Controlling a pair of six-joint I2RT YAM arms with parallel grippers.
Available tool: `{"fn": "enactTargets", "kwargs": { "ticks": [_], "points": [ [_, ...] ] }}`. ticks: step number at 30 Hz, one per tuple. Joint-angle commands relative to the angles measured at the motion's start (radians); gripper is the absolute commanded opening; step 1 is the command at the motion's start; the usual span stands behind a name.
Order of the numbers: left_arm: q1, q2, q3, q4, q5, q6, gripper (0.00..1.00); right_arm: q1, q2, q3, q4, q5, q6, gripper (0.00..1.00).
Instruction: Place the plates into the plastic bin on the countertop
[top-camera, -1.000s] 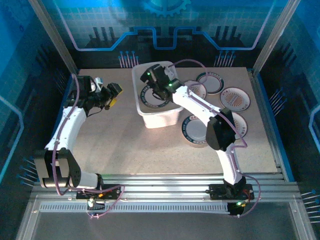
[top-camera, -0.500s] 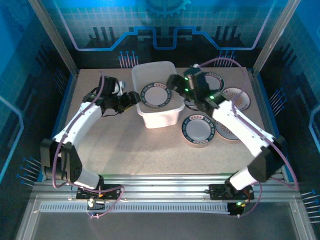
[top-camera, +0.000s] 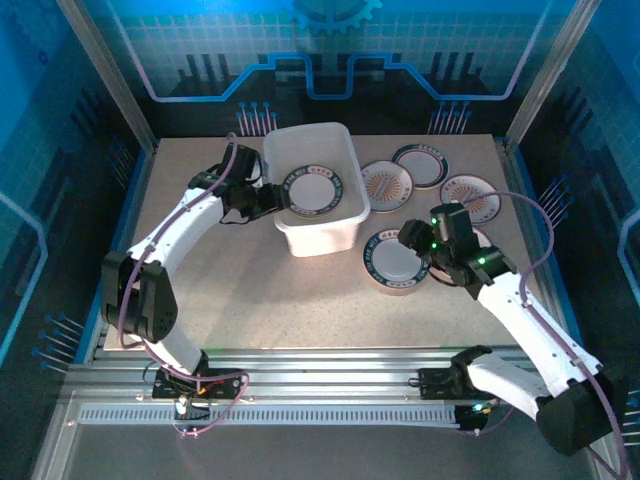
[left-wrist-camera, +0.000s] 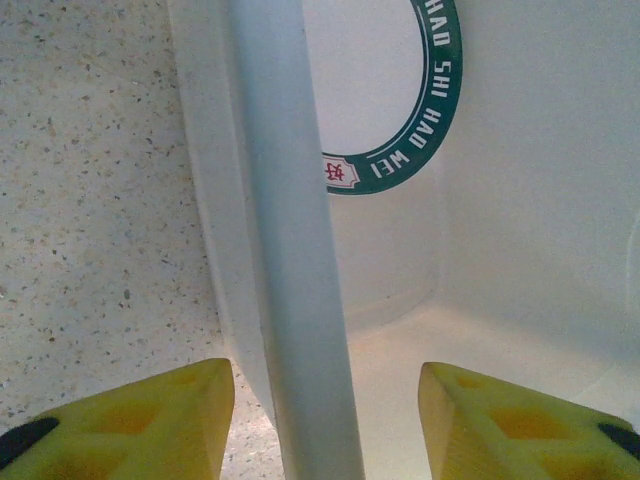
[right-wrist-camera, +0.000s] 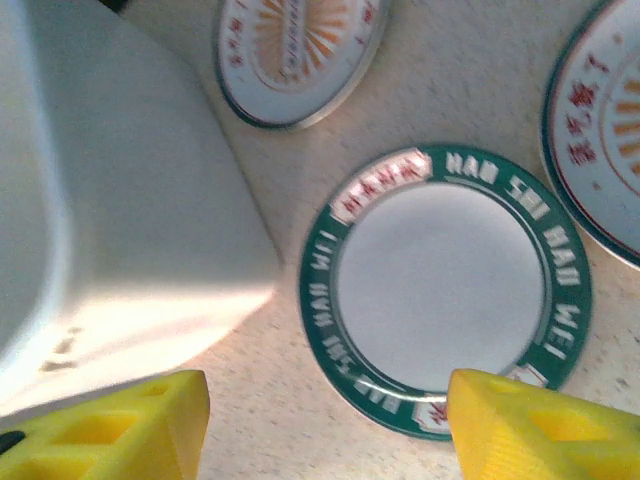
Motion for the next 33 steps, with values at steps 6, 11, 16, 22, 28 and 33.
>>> {"fn": "enactTargets", "kwargs": {
  "ticks": [6,11,16,22,28,33],
  "points": [
    [-0.006,-0.054,-0.032,-0.032,-0.034,0.005,0.38,-0.048,-0.019,-0.131,0.023,-0.094,0.043,0.65],
    [-0.006,-0.093,-0.062,-0.036,-0.061,0.006,0.32,-0.054,-0.032,-0.175,0.015,-0.080,0.042,0.64],
    [-0.006,-0.124,-0.094,-0.042,-0.066,0.008,0.25,-0.066,-0.038,-0.233,0.048,-0.089,0.060,0.62],
    [-0.006,-0.159,-0.116,-0.058,-0.073,0.019,0.23,-0.074,-0.036,-0.263,0.060,-0.088,0.050,0.62],
    [-0.006,-0.227,-0.183,-0.081,-0.014,0.013,0.20,-0.089,-0.027,-0.293,0.072,-0.097,0.046,0.61],
    [-0.006,-0.305,-0.239,-0.123,0.029,0.015,0.18,-0.098,-0.002,-0.318,0.104,-0.103,0.055,0.59]
  ]
}}
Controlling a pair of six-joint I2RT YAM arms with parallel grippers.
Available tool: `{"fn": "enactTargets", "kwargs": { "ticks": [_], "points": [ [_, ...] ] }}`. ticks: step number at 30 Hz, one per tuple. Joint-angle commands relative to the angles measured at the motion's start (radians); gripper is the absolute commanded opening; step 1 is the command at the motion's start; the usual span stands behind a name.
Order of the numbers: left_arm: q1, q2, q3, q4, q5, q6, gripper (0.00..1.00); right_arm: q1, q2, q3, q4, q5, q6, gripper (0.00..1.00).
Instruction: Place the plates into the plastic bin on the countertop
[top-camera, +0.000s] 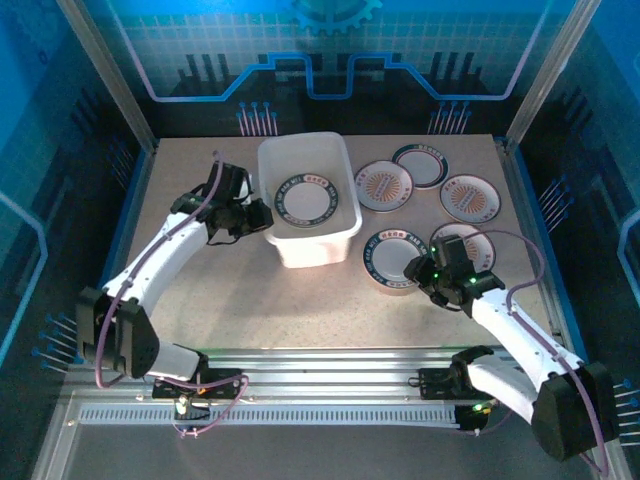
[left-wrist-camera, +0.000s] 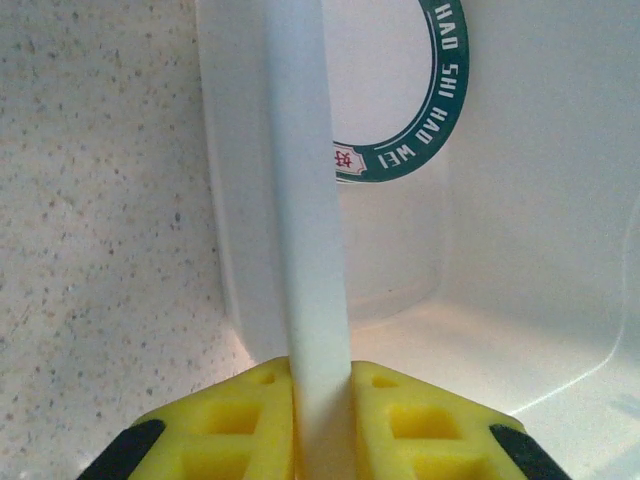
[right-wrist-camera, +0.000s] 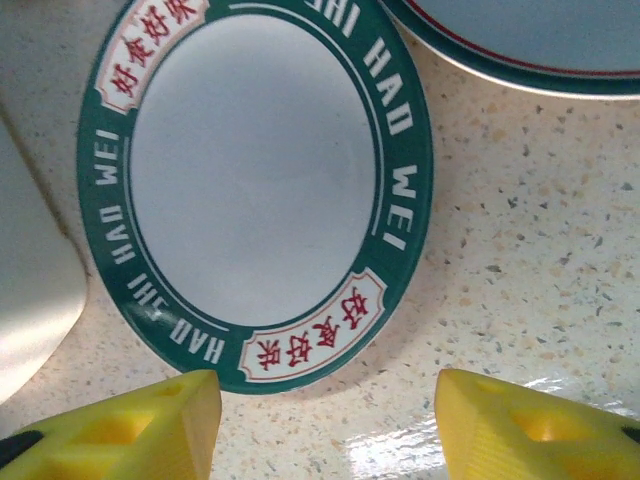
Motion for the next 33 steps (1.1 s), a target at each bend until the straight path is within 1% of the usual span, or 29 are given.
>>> {"fn": "enactTargets", "kwargs": {
  "ticks": [1,9,16,19,20,23,26,28,30,33],
  "points": [
    [-0.002,-0.076,-0.047,-0.100,0.065,0.020,0.18,-0.019,0.023,-0.018,0.028,-0.011,0.006,0.59],
    [-0.006,-0.199,-0.144,-0.160,0.094,-0.004,0.16,-0.032,0.082,-0.043,0.101,-0.015,0.022,0.56],
    [-0.038,-0.247,-0.186,-0.180,0.102,-0.032,0.15,-0.048,0.135,-0.045,0.142,-0.011,0.021,0.52],
    [-0.045,-0.258,-0.186,-0.181,0.106,-0.040,0.18,-0.058,0.154,-0.049,0.162,-0.015,0.020,0.51],
    [-0.046,-0.260,-0.185,-0.179,0.105,-0.042,0.21,-0.064,0.159,-0.053,0.171,-0.015,0.022,0.50],
    [-0.046,-0.267,-0.174,-0.179,0.084,-0.037,0.34,-0.077,0.174,-0.063,0.210,-0.026,0.027,0.48],
    [-0.045,-0.278,-0.157,-0.170,0.058,-0.033,0.51,-0.081,0.190,-0.063,0.235,-0.029,0.029,0.47],
    [-0.045,-0.281,-0.138,-0.171,0.040,-0.025,0.60,-0.085,0.208,-0.058,0.242,-0.035,0.024,0.46],
    [-0.044,-0.277,-0.114,-0.172,0.019,-0.016,0.64,-0.090,0.228,-0.050,0.245,-0.038,0.019,0.46],
    [-0.036,-0.267,-0.080,-0.167,-0.007,0.003,0.66,-0.098,0.249,-0.045,0.257,-0.049,0.013,0.44]
  ]
}}
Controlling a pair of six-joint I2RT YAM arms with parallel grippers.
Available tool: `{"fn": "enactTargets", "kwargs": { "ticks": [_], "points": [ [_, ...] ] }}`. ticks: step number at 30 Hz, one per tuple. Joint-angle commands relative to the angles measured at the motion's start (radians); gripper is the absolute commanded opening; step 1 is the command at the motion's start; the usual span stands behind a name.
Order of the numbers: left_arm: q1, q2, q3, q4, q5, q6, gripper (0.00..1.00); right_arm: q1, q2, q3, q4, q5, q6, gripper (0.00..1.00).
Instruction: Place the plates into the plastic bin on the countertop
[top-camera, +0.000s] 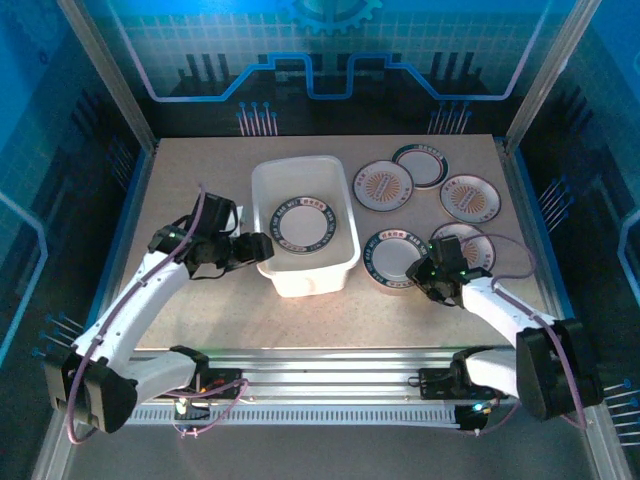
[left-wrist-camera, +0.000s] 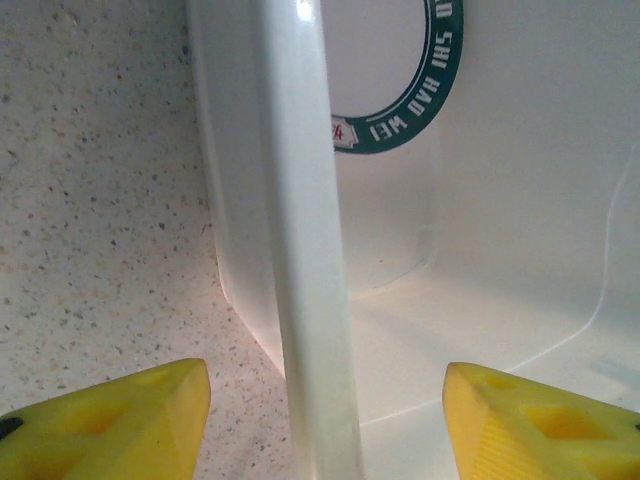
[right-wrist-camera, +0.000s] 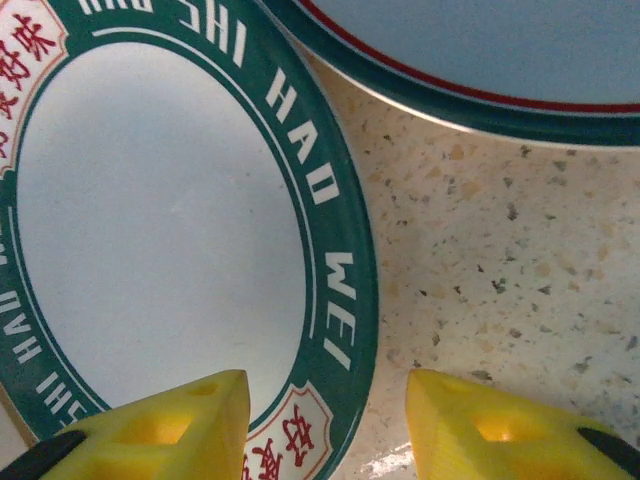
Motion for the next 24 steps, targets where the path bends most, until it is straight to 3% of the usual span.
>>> {"fn": "enactTargets", "kwargs": {
  "ticks": [1,11,19,24],
  "points": [
    [0.009,-0.003,0.067,-0.009,-0.049,0.032,0.67,-0.021,0.027,0.008,0.038,-0.022,-0.008,0.43],
    [0.062,0.018,0.090,0.083,-0.036,0.036,0.68,-0.040,0.104,0.019,0.104,-0.047,-0.004,0.39],
    [0.082,0.053,0.091,0.106,-0.029,0.036,0.69,-0.040,0.130,0.040,0.098,-0.046,0.005,0.28],
    [0.171,0.053,0.083,0.132,0.060,0.005,0.69,-0.040,0.081,0.008,0.107,-0.020,0.043,0.22]
  ]
}}
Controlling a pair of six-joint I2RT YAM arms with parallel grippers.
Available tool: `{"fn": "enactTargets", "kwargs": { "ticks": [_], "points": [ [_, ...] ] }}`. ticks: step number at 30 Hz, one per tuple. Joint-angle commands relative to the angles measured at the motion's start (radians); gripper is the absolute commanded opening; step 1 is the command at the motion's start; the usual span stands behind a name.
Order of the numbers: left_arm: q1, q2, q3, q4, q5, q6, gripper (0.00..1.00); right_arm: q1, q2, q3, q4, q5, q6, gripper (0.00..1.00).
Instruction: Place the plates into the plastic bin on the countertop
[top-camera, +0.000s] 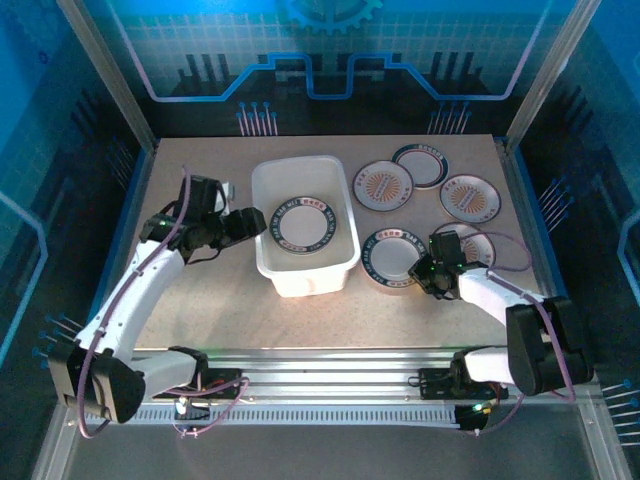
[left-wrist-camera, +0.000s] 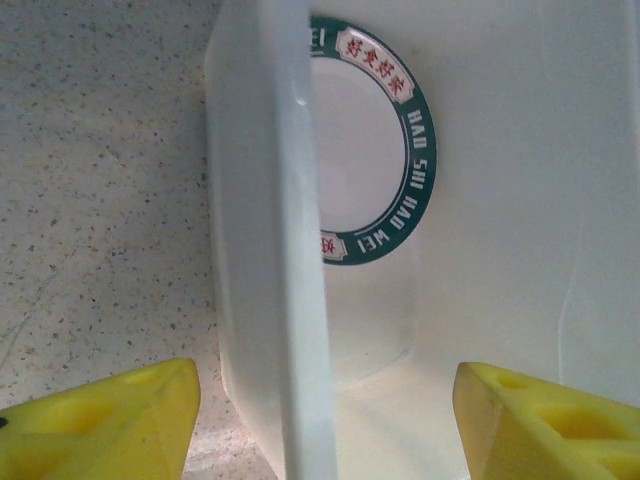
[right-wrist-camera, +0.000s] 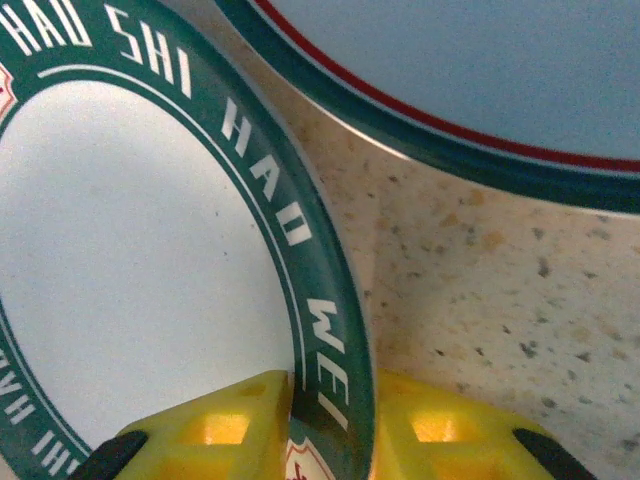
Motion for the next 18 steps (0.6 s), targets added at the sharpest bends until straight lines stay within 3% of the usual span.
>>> {"fn": "enactTargets", "kwargs": {
  "ticks": [1,9,18],
  "points": [
    [0.059,0.001,0.016,0.040,0.073,-0.005,0.69,-0.007,-0.034,-0.025,0.035,0.021,0.032,0.21],
    [0.091,0.001,0.020,0.041,0.096,0.005,0.69,-0.007,-0.107,-0.028,-0.001,0.046,0.046,0.14],
    [0.108,-0.007,-0.032,0.056,0.112,0.000,0.70,-0.007,-0.287,-0.015,-0.086,0.076,0.088,0.07]
  ]
}}
